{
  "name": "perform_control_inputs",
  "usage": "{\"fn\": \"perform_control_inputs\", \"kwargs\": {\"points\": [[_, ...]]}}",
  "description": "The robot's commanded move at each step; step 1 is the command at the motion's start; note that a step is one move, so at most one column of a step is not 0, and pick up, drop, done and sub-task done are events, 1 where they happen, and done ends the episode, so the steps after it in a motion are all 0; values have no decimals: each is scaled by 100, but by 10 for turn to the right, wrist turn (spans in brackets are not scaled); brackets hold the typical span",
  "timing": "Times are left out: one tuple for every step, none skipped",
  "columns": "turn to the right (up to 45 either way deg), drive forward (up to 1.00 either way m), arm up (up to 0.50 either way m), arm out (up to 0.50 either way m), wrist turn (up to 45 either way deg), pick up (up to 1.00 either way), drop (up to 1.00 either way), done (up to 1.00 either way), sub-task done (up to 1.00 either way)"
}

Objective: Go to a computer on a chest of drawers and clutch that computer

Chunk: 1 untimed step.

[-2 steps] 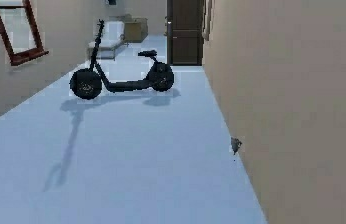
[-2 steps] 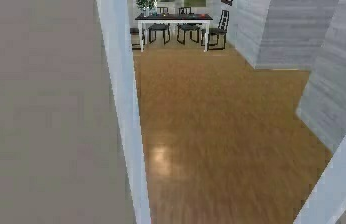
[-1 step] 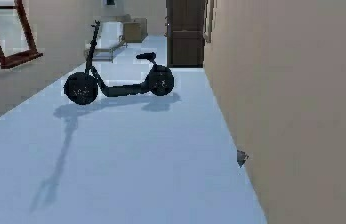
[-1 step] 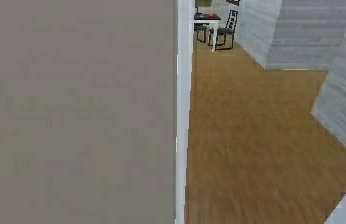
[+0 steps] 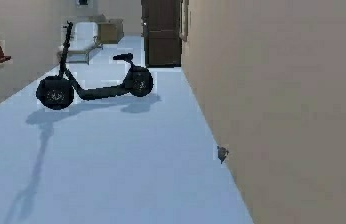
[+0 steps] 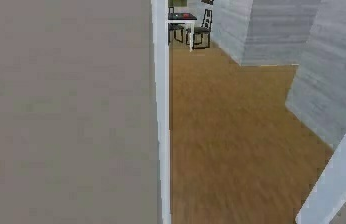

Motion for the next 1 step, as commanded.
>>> {"fn": "perform_control_inputs", "kwargs": {"points": [[0,100,0,0,0,0,0,0,0]]}}
